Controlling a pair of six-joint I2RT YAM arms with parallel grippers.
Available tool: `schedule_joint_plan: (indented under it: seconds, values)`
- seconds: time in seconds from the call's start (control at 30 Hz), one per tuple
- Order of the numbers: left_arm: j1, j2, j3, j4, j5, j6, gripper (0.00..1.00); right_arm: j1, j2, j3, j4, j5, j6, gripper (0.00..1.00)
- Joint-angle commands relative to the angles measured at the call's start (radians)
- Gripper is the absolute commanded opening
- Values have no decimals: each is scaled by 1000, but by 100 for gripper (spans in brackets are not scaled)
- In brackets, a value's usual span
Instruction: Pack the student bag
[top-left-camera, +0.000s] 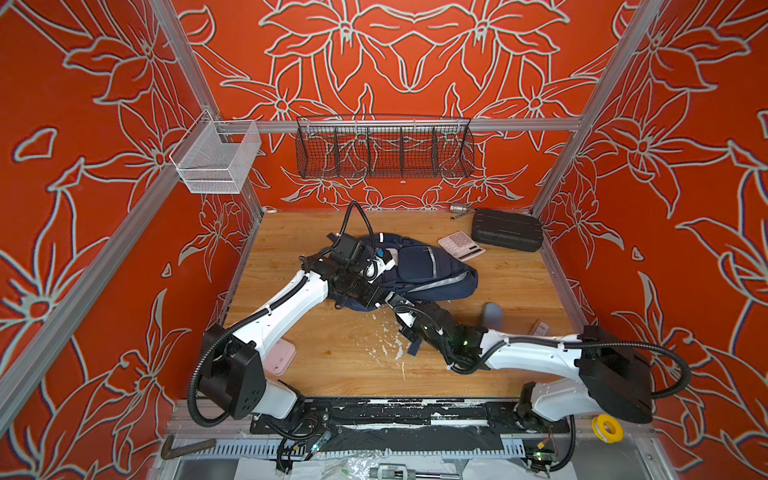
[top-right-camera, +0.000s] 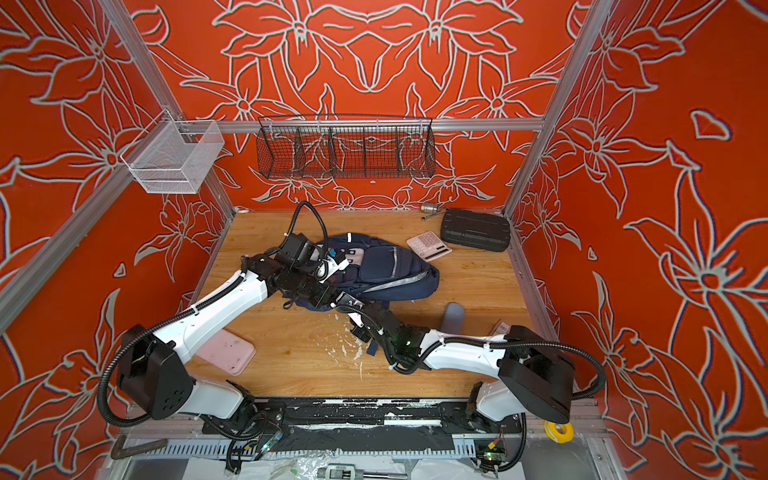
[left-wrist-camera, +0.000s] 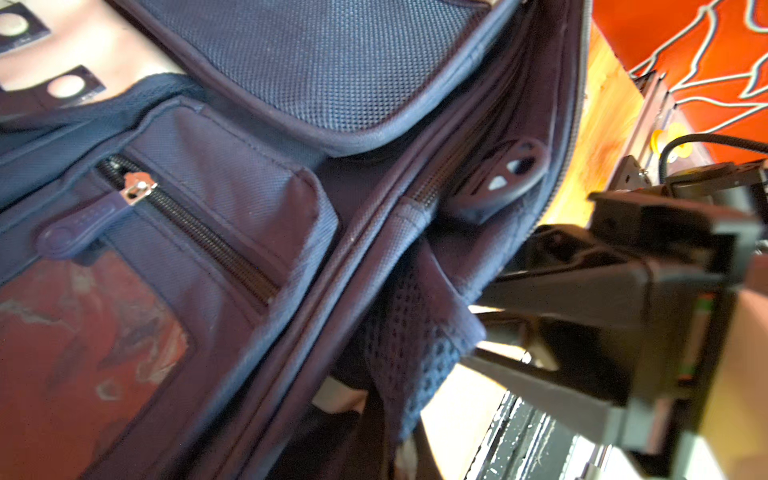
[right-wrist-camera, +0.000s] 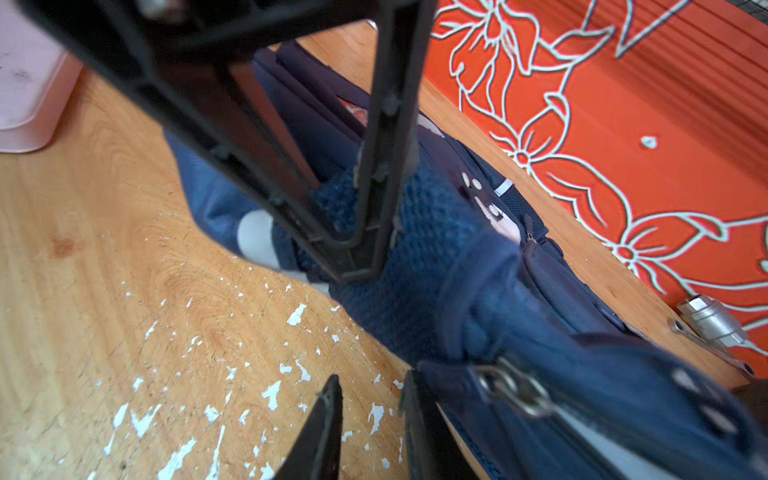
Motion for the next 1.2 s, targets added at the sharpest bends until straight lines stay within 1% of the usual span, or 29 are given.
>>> schedule_joint_plan:
  seconds: [0.0,0.17,0.27,0.43,0.5,0.6,0.7,0.77,0.87,0.93,1.07,1.17]
  values:
    - [-13,-3,28,27,90,-5,0,-2,13,17,99,121,61,27]
    - [-16,-4,39,12,75,7,0,-6,-15,-14,148,123,98,23]
    - [-16,-9,53,4,68,14,0,-15,-54,-80,203,33,93,22]
    - [-16,-10,73,-3,68,25,0,-61,-149,-151,181,-126,88,19]
    - [-16,-9,80,-2,72,23,0,-83,-182,-168,167,-167,79,19]
    - [-16,-4,90,-3,81,13,0,-91,-211,-164,115,-179,39,17]
    - [-16,-1,91,4,92,2,0,-90,-215,-164,132,-198,19,17]
    - [-16,3,93,5,98,-3,0,-88,-209,-150,128,-171,15,18]
    - [-16,5,96,2,99,-7,0,-89,-217,-159,168,-145,1,20]
    - [-17,5,96,0,98,-6,0,-87,-211,-148,138,-122,-15,21]
    - [-17,4,97,4,94,-22,0,-89,-190,-137,139,-148,-15,24]
    - [-17,5,100,15,98,-52,0,-86,-170,-125,146,-129,-3,28]
